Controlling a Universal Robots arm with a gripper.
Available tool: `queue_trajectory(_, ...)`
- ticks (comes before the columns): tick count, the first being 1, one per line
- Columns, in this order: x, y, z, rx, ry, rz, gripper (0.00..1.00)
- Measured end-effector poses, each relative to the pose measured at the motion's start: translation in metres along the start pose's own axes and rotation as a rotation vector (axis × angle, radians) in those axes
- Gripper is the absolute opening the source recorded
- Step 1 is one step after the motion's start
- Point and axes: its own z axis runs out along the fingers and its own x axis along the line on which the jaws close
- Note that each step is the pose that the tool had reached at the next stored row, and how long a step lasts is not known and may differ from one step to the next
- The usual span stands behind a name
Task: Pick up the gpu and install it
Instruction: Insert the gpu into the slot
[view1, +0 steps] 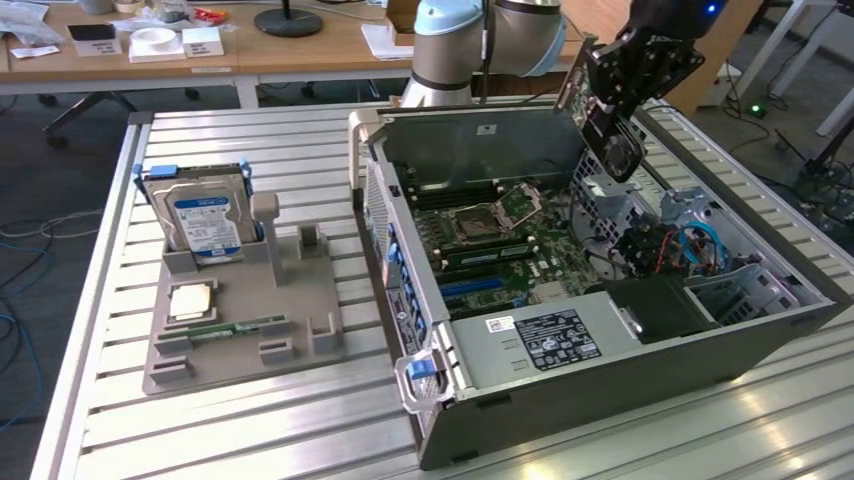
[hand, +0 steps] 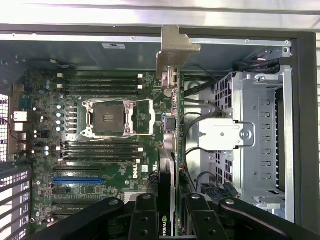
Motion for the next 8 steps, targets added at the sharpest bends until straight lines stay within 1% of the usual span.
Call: queue_trajectory(8,0.0000,0.0000,0.0000,0.0001,0.0000,0.000,0.26)
